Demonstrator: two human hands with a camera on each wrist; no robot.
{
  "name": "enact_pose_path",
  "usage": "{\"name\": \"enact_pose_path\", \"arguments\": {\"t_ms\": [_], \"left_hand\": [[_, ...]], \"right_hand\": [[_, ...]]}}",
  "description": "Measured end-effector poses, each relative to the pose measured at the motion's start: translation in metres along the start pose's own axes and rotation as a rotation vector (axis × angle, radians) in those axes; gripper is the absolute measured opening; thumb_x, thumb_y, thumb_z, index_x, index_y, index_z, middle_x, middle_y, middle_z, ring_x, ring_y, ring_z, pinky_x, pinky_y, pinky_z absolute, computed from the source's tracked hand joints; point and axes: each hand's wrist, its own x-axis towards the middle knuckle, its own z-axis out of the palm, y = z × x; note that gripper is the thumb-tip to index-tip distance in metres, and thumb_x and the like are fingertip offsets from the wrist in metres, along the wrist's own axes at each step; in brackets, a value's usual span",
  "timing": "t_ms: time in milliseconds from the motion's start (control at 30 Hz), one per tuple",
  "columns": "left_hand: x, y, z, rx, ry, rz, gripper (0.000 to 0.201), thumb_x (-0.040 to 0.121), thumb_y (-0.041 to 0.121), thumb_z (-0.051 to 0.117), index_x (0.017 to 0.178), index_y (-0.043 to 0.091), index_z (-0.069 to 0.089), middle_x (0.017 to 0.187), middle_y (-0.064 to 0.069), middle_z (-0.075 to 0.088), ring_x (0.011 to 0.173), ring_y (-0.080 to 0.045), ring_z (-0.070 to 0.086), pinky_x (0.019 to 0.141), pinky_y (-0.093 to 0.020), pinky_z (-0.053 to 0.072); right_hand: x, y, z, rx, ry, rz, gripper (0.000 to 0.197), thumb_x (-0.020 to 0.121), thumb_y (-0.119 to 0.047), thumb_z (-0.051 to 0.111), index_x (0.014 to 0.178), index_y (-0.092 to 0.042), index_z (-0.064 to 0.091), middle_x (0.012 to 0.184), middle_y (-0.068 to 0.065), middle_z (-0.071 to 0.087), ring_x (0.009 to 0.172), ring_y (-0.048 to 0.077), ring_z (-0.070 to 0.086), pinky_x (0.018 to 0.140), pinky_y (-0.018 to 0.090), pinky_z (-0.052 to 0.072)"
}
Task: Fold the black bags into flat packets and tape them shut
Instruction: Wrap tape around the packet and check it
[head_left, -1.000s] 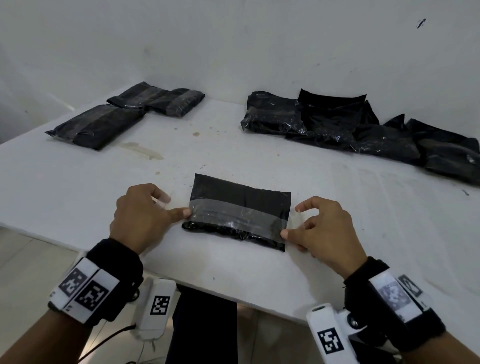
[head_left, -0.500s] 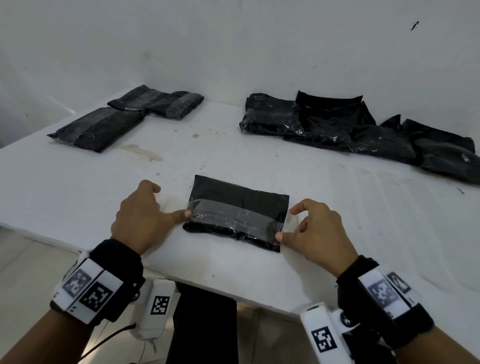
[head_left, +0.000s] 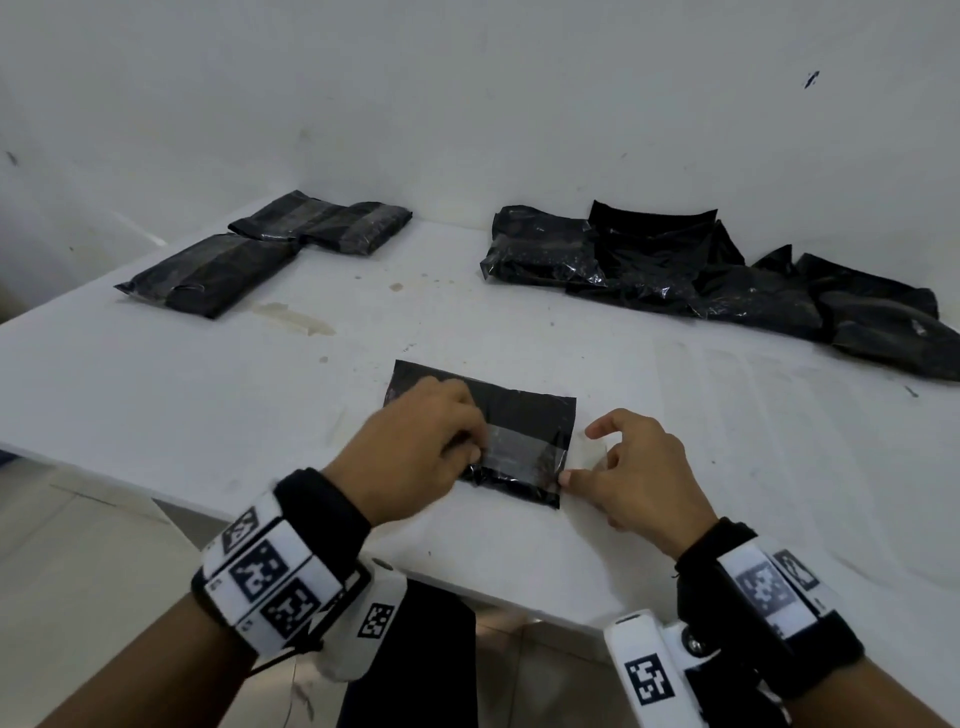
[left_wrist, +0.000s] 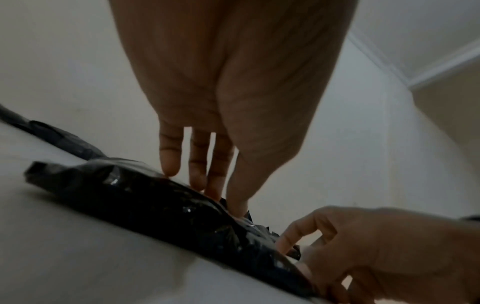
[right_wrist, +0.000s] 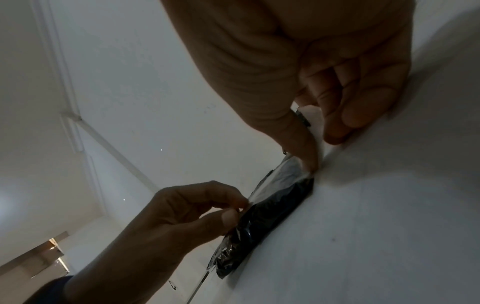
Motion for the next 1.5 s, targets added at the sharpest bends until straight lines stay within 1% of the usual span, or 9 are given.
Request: {"name": "enact_pose_path", "arguments": {"t_ms": [200, 300, 367, 533, 667, 967, 1133, 1333, 1500], "left_hand": [[0.008, 0.005, 0.003, 0.114, -0.142, -0.028, 0.018, 0.097, 0.023, 0.054, 0.102, 0.021, 0.071, 0.102, 0.008, 0.052, 0.095, -0.013, 0.045, 0.081, -0.034, 0.046], [0.019, 0.009, -0.006, 0.104, -0.172, -0.06, 0.015, 0.095, 0.024, 0.056, 0.1, 0.019, 0.07, 0.099, 0.006, 0.057, 0.095, -0.015, 0.052, 0.084, -0.036, 0.047], [0.035, 0.014, -0.011, 0.106, -0.178, -0.069, 0.02, 0.093, 0.027, 0.059, 0.111, 0.019, 0.065, 0.105, 0.003, 0.059, 0.1, -0.017, 0.055, 0.089, -0.038, 0.048], [0.082, 0.034, -0.012, 0.016, -0.464, -0.121, 0.08, 0.079, 0.036, 0.078, 0.146, 0.025, 0.036, 0.146, 0.002, 0.043, 0.131, -0.017, 0.043, 0.107, -0.036, 0.039], [0.105, 0.041, -0.003, 0.128, -0.673, -0.172, 0.105, 0.066, 0.035, 0.089, 0.151, 0.024, 0.028, 0.149, 0.003, 0.04, 0.131, -0.018, 0.045, 0.106, -0.036, 0.042], [0.11, 0.044, 0.001, 0.308, -0.636, -0.195, 0.097, 0.045, 0.046, 0.095, 0.124, 0.016, 0.047, 0.118, -0.003, 0.042, 0.108, -0.02, 0.043, 0.081, -0.035, 0.049], [0.103, 0.04, -0.011, 0.101, -0.564, -0.161, 0.084, 0.041, 0.036, 0.098, 0.105, 0.02, 0.046, 0.097, 0.007, 0.057, 0.085, -0.01, 0.055, 0.063, -0.028, 0.043], [0.09, 0.037, -0.028, -0.172, -0.452, -0.147, 0.077, 0.038, 0.024, 0.1, 0.095, 0.027, 0.049, 0.089, 0.009, 0.064, 0.076, -0.006, 0.062, 0.055, -0.018, 0.045], [0.088, 0.045, -0.034, -0.298, -0.36, -0.099, 0.076, 0.038, 0.019, 0.1, 0.09, 0.03, 0.045, 0.085, 0.01, 0.061, 0.071, -0.003, 0.06, 0.053, -0.014, 0.044]], "right_hand": [[-0.002, 0.004, -0.008, -0.04, -0.022, 0.045, 0.051, 0.071, -0.03, 0.086, 0.11, -0.022, 0.054, 0.09, 0.007, 0.06, 0.077, 0.025, 0.057, 0.066, 0.029, 0.045], [-0.002, 0.004, -0.008, -0.041, -0.043, 0.057, 0.051, 0.072, -0.03, 0.085, 0.111, -0.023, 0.053, 0.092, 0.008, 0.062, 0.08, 0.025, 0.057, 0.067, 0.028, 0.043], [-0.002, 0.003, -0.008, -0.038, -0.046, 0.065, 0.05, 0.073, -0.029, 0.084, 0.111, -0.023, 0.053, 0.094, 0.008, 0.063, 0.08, 0.025, 0.057, 0.068, 0.028, 0.044], [-0.002, 0.002, -0.011, 0.032, -0.042, 0.097, 0.042, 0.076, -0.021, 0.082, 0.108, -0.022, 0.055, 0.082, 0.008, 0.062, 0.067, 0.022, 0.056, 0.057, 0.029, 0.046], [-0.002, 0.004, -0.017, 0.205, -0.063, 0.145, 0.034, 0.08, -0.012, 0.079, 0.106, -0.017, 0.058, 0.073, 0.011, 0.061, 0.051, 0.019, 0.053, 0.044, 0.025, 0.042], [-0.004, 0.006, -0.021, 0.39, -0.09, 0.189, 0.035, 0.08, -0.006, 0.079, 0.107, -0.013, 0.057, 0.072, 0.013, 0.062, 0.053, 0.021, 0.057, 0.045, 0.027, 0.046], [-0.007, 0.005, -0.024, 0.547, -0.078, 0.216, 0.033, 0.08, 0.005, 0.075, 0.108, -0.006, 0.06, 0.074, 0.013, 0.069, 0.05, 0.02, 0.06, 0.047, 0.028, 0.05], [-0.005, 0.002, -0.025, 0.793, -0.142, 0.268, 0.024, 0.088, 0.011, 0.061, 0.11, 0.0, 0.06, 0.077, 0.015, 0.073, 0.063, 0.027, 0.065, 0.059, 0.037, 0.059], [-0.006, -0.017, -0.019, 0.839, -0.276, 0.245, 0.033, 0.081, 0.008, 0.07, 0.112, 0.0, 0.063, 0.088, 0.02, 0.073, 0.075, 0.03, 0.069, 0.059, 0.036, 0.06]]}}
